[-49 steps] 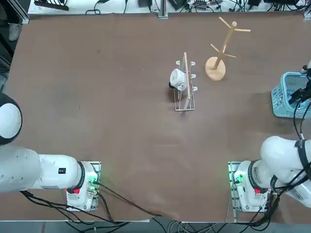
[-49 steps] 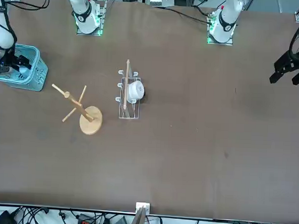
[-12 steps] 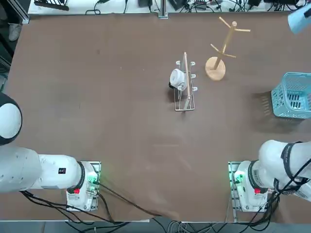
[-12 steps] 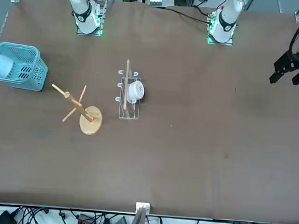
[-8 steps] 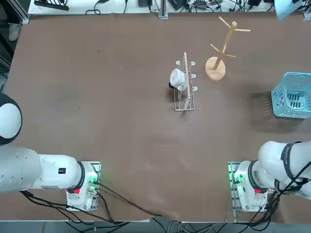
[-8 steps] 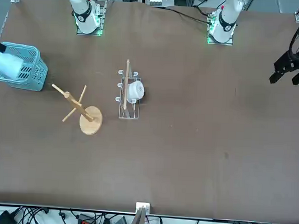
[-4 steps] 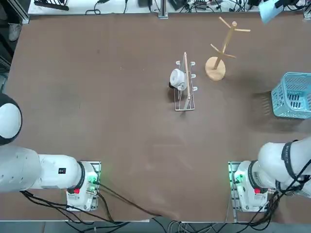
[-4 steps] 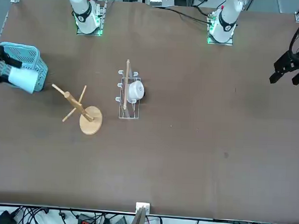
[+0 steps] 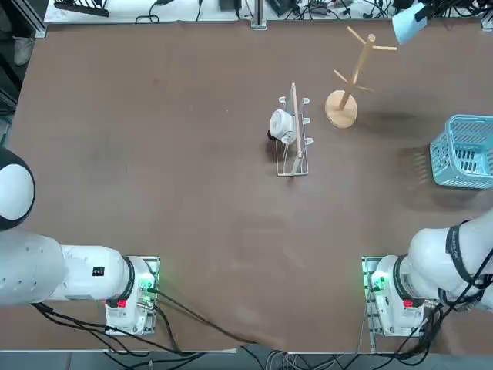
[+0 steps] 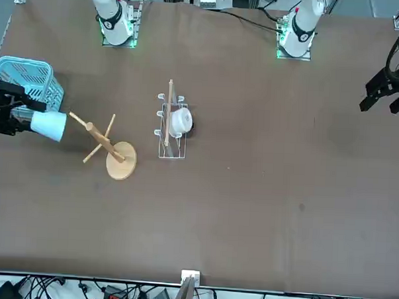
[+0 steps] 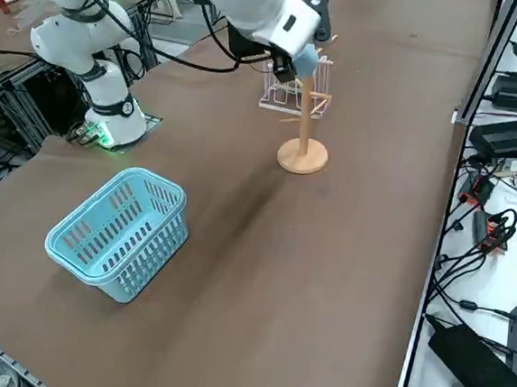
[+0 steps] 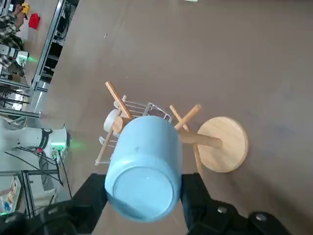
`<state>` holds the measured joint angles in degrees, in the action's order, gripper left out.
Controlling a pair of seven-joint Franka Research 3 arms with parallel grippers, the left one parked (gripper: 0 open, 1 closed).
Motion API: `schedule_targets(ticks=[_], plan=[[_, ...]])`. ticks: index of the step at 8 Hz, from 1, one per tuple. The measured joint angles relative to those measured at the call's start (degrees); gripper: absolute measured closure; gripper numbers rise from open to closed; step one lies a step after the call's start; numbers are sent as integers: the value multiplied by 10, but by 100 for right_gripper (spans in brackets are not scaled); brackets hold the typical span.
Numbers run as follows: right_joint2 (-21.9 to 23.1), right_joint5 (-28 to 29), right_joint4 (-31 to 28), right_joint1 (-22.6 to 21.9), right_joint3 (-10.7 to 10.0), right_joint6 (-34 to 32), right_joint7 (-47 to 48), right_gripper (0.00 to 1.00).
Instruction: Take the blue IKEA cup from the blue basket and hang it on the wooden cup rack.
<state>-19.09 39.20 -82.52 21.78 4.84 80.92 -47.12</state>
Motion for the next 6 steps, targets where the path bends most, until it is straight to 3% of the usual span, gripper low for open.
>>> schedule_targets(ticks=[6], plan=[[-13, 1, 0, -13, -1, 0, 0, 15]])
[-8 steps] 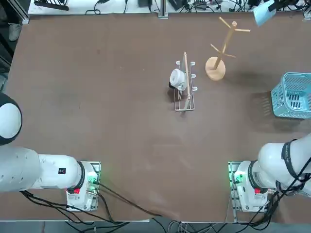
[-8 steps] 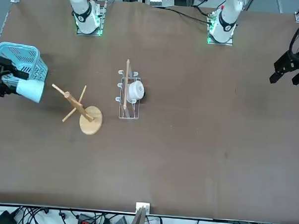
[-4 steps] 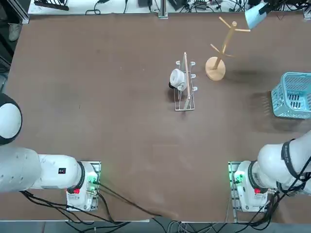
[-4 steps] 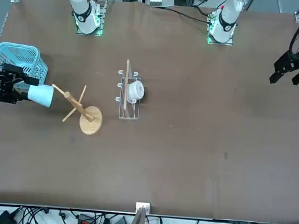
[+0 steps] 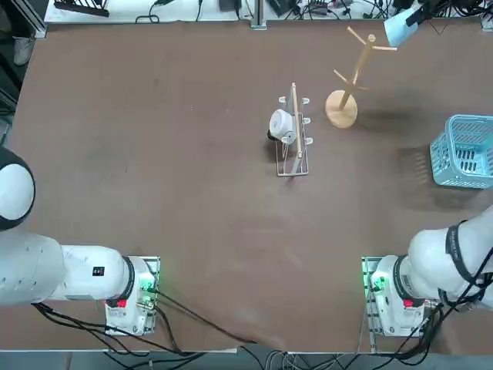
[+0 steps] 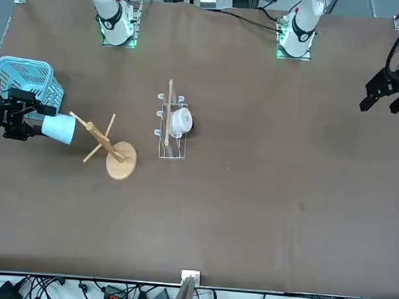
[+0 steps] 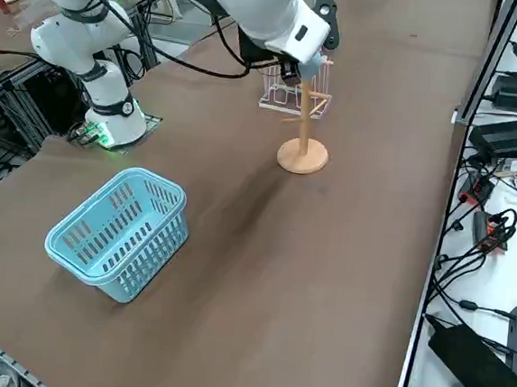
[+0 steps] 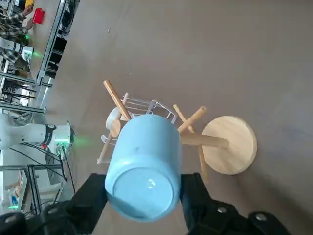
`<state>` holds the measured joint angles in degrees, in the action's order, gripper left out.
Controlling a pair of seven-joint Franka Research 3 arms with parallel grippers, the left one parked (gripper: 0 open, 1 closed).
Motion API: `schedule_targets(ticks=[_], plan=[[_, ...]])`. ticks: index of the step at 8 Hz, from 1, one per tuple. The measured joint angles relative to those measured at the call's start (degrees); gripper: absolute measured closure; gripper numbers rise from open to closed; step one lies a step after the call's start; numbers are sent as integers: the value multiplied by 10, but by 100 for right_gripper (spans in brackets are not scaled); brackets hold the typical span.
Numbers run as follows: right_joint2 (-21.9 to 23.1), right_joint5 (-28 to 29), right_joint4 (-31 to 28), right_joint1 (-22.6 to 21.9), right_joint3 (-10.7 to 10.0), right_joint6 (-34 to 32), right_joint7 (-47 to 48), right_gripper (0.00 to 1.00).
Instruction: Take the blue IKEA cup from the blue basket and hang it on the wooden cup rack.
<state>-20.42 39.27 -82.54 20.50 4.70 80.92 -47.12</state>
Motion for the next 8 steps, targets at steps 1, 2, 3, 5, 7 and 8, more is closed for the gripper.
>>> schedule_targets(ticks=[1, 2, 3, 5, 7, 8], plan=[[1, 0, 0, 1, -3, 0, 0, 15], [2, 0, 1, 4, -8, -2, 0, 15], [6, -1, 2, 9, -11, -8, 0, 15], [18, -6, 4, 20, -13, -36, -1, 15], [44, -9, -9, 27, -14, -51, -1, 15], [64, -10, -33, 27, -14, -46, -1, 15]])
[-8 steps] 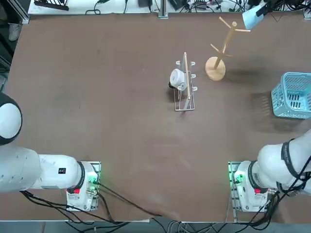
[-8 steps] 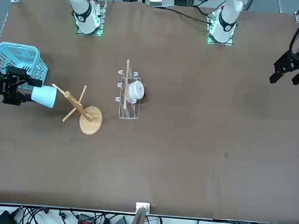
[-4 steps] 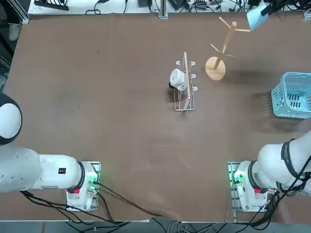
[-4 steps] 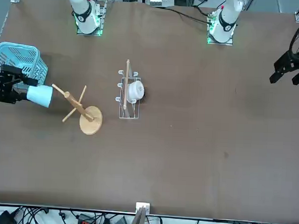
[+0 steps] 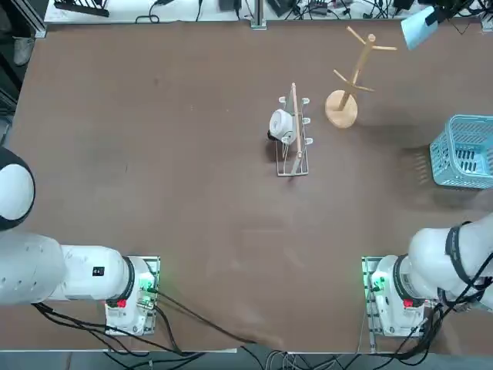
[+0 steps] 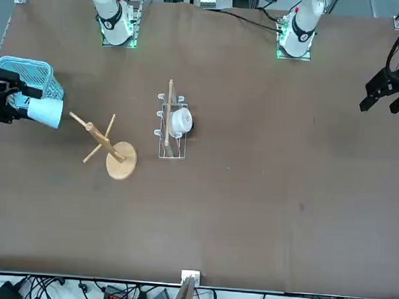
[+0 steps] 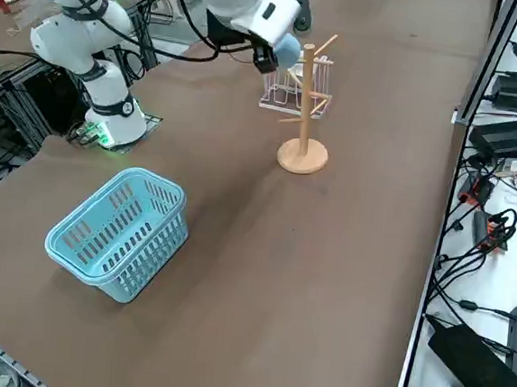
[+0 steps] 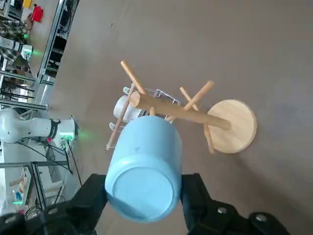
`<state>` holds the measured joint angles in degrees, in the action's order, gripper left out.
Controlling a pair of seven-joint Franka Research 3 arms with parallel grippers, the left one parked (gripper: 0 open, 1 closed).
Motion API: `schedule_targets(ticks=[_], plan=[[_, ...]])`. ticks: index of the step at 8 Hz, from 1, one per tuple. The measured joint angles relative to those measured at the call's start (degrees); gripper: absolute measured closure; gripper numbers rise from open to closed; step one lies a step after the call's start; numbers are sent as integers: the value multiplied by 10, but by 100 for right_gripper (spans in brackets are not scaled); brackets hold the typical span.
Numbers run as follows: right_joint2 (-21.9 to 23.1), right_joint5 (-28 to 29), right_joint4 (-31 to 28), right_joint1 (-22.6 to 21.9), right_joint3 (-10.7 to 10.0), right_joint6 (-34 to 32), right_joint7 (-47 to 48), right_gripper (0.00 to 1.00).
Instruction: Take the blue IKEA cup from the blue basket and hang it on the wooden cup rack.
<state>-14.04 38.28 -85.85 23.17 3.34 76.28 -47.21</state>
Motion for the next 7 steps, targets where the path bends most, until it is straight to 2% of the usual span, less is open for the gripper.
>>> schedule_targets(ticks=[3, 5, 7], plan=[[44, 0, -87, 0, 1, 71, -34, 15], [45, 6, -101, -1, 2, 104, -47, 15], [45, 18, -103, -4, 5, 108, -47, 15]])
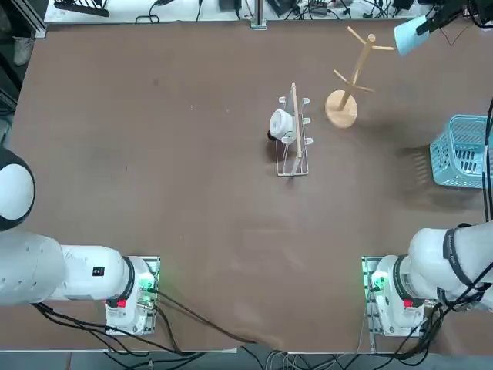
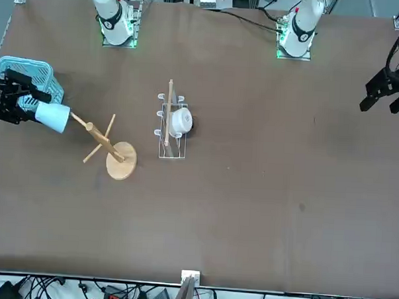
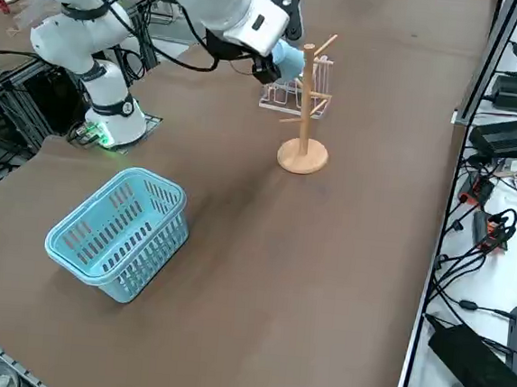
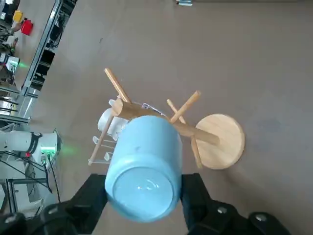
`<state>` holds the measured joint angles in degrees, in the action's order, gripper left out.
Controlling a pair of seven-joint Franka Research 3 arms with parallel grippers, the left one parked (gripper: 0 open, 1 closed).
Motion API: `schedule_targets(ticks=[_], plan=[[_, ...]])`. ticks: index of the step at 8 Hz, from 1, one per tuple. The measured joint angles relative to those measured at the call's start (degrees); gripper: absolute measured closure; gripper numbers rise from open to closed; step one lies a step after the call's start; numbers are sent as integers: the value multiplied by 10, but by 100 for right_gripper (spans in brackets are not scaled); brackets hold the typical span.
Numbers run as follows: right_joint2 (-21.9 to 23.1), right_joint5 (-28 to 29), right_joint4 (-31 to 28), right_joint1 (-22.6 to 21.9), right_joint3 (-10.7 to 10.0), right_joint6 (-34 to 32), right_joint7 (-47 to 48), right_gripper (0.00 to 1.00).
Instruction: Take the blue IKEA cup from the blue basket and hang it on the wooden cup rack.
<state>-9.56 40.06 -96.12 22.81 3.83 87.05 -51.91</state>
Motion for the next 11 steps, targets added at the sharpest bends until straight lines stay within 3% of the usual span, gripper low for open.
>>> schedule_targets(ticks=[11], plan=[[-19, 6, -6, -36, 6, 24, -9, 15]])
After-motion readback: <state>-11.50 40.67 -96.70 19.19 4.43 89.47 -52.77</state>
